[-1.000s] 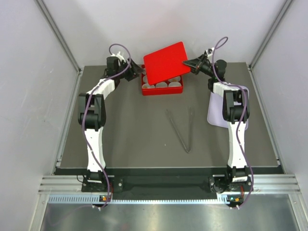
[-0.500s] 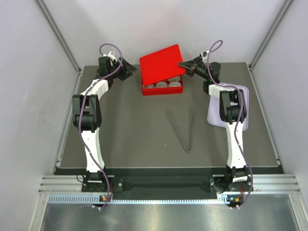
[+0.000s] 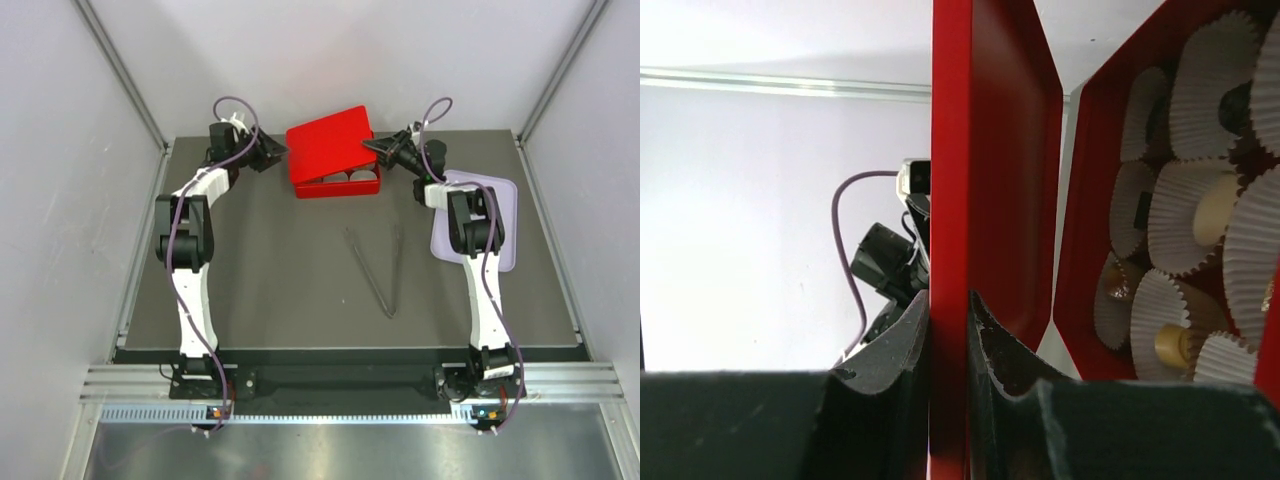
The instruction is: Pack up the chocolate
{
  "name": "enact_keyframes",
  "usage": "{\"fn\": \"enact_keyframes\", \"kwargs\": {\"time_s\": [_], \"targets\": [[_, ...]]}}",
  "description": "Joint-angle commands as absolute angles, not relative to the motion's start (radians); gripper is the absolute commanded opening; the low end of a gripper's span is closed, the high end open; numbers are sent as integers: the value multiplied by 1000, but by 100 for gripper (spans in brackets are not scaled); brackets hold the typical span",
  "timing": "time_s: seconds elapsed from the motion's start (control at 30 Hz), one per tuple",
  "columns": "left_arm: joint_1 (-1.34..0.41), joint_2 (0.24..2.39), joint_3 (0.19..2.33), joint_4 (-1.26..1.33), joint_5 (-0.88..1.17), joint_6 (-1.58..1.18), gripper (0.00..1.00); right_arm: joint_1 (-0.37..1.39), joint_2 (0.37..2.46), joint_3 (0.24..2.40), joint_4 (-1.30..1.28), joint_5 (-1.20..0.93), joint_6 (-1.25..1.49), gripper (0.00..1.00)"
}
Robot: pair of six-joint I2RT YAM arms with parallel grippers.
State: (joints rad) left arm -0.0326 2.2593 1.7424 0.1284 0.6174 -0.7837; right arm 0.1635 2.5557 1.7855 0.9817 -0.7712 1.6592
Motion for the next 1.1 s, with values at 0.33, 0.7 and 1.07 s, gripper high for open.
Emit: {"fn": "enact_keyframes", "kwargs": {"time_s": [0.33,0.7,1.07], "targets": [[-32,2367,1792,264,695,-824,51,170,2576,1769,1101,-721,1666,0],[-43,2376,1798,299,718,-845,46,160,2568,1721,1140,-724,1678,0],[-57,2411,1830,339,732,-879,41,141,2562,1718,1132,-729,1666,15]]}}
